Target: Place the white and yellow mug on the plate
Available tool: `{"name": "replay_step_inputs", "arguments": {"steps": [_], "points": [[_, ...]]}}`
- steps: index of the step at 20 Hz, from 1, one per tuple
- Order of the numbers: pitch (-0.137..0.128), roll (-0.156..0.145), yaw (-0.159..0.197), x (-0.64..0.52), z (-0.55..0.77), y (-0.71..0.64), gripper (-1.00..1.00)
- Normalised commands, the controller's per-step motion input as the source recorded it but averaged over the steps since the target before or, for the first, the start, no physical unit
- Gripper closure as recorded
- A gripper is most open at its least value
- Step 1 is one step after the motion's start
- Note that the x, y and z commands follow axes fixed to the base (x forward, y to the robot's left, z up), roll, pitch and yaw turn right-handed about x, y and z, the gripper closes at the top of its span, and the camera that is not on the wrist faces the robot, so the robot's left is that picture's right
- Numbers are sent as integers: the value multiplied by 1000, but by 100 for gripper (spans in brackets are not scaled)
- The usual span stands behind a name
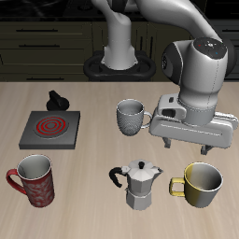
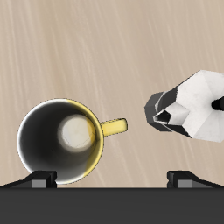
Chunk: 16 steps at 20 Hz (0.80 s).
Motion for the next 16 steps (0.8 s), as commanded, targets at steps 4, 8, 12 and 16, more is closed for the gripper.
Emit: {"name": "replay_step_inputs", "arguments": {"steps": [4,8,12,16], "points": [[37,18,-16,33,-378,77,-100],[41,18,-1,16,-428,129,-100],[35,13,-19,29,-338,69,-100],[40,16,-15,-4,-351,64,-100]]}}
